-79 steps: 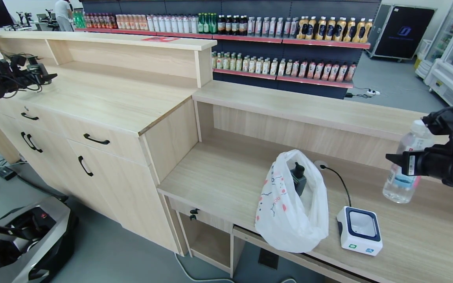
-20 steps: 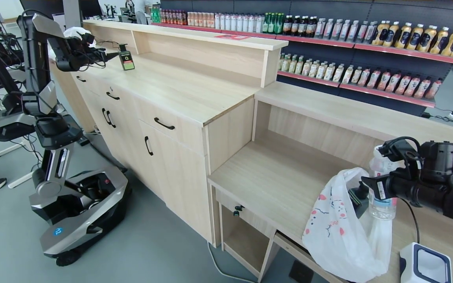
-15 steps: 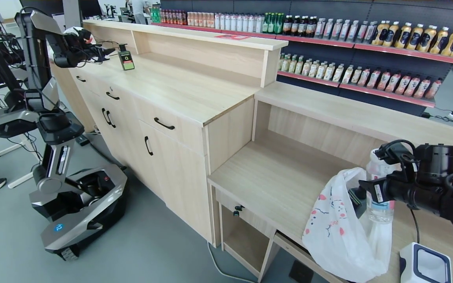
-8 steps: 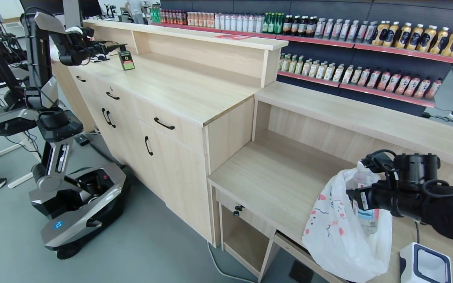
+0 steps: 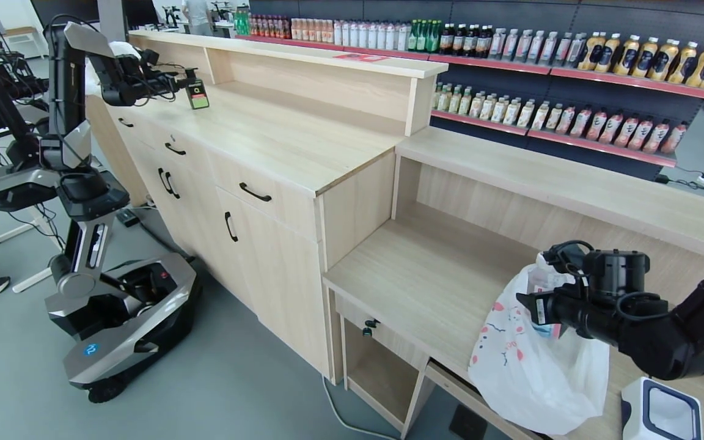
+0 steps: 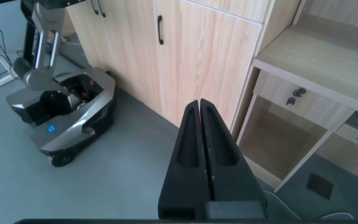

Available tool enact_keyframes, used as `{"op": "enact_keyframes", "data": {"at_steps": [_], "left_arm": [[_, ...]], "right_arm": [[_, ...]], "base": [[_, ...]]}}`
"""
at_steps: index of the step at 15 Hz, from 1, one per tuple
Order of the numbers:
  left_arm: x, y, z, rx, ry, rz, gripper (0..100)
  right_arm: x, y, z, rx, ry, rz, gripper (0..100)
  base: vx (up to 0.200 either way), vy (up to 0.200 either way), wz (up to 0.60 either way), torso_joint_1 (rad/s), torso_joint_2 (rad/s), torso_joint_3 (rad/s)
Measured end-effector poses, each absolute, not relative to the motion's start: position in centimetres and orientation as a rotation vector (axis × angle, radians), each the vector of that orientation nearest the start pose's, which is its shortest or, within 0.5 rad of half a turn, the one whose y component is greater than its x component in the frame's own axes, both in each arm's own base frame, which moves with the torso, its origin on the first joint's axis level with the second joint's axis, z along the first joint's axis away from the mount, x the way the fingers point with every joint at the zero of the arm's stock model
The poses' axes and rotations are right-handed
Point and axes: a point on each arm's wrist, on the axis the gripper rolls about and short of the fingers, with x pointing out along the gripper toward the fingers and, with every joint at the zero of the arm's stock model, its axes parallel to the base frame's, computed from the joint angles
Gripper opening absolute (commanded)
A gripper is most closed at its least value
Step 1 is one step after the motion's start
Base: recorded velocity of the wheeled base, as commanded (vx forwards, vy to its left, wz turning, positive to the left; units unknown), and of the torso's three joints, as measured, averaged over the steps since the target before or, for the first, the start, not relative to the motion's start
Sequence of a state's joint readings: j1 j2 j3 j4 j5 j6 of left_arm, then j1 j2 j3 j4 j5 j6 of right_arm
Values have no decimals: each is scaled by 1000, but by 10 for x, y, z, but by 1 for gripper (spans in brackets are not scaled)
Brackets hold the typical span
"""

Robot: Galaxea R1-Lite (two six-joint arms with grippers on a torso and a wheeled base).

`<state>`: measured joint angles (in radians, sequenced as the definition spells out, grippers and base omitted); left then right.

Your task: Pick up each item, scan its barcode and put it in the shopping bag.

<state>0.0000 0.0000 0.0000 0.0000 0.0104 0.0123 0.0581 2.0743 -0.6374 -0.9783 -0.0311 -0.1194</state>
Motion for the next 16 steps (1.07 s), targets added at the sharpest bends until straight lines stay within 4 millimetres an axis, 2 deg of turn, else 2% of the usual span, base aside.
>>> {"op": "enact_keyframes", "data": {"at_steps": [5, 16], "left_arm": [[-23, 0, 75, 12, 0, 10, 0], [-23, 0, 75, 12, 0, 10, 0]], "right_arm": [[349, 26, 39, -136, 347, 65, 0], [359, 28, -9, -135, 307, 70, 0]], "base": [[0, 0, 0, 0, 0, 0], [0, 0, 0, 0, 0, 0]]}}
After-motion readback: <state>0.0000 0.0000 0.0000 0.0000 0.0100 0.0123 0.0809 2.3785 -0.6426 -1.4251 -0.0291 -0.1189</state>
